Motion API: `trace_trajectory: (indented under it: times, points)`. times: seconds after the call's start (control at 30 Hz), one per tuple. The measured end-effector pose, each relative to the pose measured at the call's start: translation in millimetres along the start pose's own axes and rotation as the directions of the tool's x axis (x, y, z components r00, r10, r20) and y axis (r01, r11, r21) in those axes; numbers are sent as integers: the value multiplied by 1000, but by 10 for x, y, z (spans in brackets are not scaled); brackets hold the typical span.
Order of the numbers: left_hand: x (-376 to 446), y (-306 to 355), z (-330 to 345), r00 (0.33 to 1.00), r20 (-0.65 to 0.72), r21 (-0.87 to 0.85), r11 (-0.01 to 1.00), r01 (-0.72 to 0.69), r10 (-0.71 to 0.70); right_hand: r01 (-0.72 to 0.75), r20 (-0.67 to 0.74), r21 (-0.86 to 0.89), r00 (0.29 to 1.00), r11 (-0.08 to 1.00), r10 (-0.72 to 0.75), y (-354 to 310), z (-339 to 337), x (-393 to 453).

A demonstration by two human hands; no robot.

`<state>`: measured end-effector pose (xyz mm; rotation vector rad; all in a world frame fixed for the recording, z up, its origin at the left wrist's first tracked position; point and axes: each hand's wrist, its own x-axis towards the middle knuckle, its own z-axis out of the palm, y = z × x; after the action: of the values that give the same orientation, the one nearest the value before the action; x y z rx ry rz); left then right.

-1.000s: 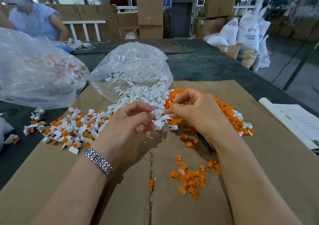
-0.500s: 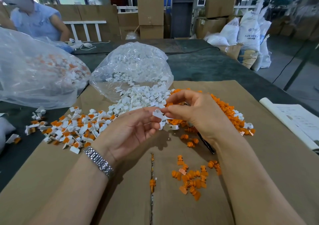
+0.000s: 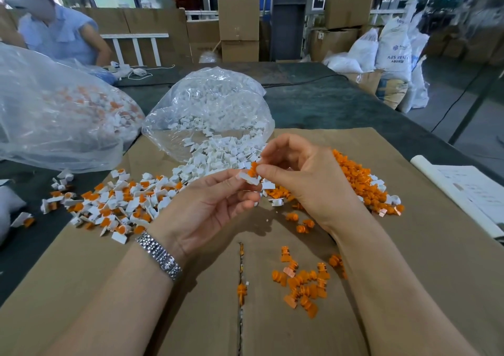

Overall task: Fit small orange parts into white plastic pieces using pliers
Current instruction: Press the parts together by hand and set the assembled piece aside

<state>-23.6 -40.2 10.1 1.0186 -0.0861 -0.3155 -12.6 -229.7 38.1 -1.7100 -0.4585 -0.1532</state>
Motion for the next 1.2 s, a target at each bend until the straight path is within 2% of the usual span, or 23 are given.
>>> trace_trajectory:
  times: [0.3,0.5,0.63,0.8,0.9,1.03,1.2]
  points:
    - [1,-57,39,982,-109,110,984,-142,154,59,15,-286,998,956,-58,11,67,-28]
    - [0,-78,63,969,-129,168,968,-187,210,-67,34,-206,997,976,75,-1,15,-11]
    - [-14,-65,71,969,-102,183,962,-204,225,-99,87,-105,990,989,109,-27,-56,-10]
    - [-23,-55,41,977,-113,129,978,-164,179,-27,82,-199,996,980,44,-22,3,-16]
    - [-15,-37,35,982,-96,91,984,-154,163,-18,93,-166,995,986,34,-28,6,-25]
    - [-2,0,25,990,-86,26,994,-109,111,12,182,-138,983,990,13,-51,0,-40]
    - [-19,8,-4,988,-118,51,994,-92,98,82,124,-270,991,959,-50,-20,20,-24]
